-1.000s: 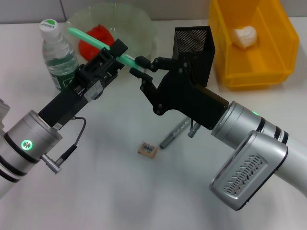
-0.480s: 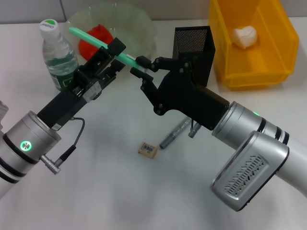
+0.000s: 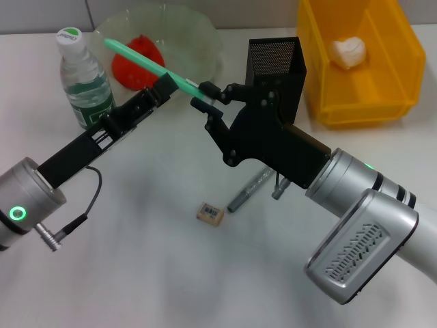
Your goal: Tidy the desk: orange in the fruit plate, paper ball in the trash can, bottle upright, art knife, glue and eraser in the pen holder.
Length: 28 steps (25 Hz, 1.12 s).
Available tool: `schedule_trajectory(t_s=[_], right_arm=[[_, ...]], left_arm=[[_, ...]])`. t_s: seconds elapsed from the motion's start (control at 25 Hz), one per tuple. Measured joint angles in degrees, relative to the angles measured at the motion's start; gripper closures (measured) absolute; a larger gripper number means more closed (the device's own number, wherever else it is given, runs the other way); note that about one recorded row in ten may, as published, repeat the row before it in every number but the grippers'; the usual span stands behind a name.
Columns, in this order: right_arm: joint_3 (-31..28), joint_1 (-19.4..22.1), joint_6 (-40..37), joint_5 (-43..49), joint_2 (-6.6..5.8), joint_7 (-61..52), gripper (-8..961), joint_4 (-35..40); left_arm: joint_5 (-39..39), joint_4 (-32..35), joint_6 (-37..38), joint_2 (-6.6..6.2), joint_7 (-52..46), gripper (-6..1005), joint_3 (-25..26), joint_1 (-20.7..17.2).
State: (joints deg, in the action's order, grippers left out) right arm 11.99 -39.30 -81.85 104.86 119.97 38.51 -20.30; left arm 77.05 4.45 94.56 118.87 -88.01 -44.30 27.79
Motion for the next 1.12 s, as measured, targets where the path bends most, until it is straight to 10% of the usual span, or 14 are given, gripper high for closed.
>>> schedule_trajectory(t_s=[0.4,0.64,1.12], right_arm=[[-0.1,1.1,-1.4,-0.5,0.00,-3.6,791,0.6],[-0.9,1.6,-1.5,-0.5,0.00,-9.4,788,2.0],[-4.8,2.6,-3.7,-0.6,-0.58,-33.0,782,7.8]], left_arm=[[7.1,22.3,0.5,-2.33,2.6,153,-15.3,-6.3],[19.6,31.1,0.9,-2.72,4.7,153,-14.7,-6.1],[20.1,29.7,-2.9,-0.39,20.6,153,-7.9,-6.8]])
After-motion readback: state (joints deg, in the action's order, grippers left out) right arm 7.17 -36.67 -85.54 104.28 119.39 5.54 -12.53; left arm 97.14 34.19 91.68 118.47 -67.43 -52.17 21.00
